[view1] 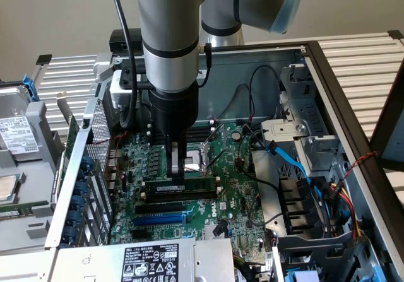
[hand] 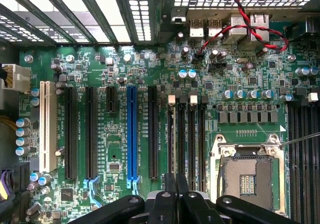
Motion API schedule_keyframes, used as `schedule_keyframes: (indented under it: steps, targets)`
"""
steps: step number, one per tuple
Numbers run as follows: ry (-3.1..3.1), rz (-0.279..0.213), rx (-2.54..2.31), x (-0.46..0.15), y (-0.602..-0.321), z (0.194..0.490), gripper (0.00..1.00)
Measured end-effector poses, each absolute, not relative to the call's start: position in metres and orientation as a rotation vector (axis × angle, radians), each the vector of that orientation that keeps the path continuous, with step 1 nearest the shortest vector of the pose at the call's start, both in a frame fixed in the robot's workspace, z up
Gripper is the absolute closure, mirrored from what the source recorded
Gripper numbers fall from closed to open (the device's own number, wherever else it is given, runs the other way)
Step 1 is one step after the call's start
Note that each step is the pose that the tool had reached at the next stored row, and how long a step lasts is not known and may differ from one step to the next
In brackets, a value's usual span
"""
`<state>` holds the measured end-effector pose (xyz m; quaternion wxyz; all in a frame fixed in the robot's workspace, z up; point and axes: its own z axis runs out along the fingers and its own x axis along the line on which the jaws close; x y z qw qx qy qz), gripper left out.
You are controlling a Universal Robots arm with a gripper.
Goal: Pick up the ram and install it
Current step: 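Insert the ram into the slot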
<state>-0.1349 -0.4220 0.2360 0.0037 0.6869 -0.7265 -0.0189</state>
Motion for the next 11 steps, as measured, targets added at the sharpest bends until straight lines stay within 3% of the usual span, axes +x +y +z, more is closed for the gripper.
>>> schedule_keyframes:
  steps: [11]
  targets:
    - [-2.277,-0.059,2.153,-0.135,-0.4221,0.2361,0.88]
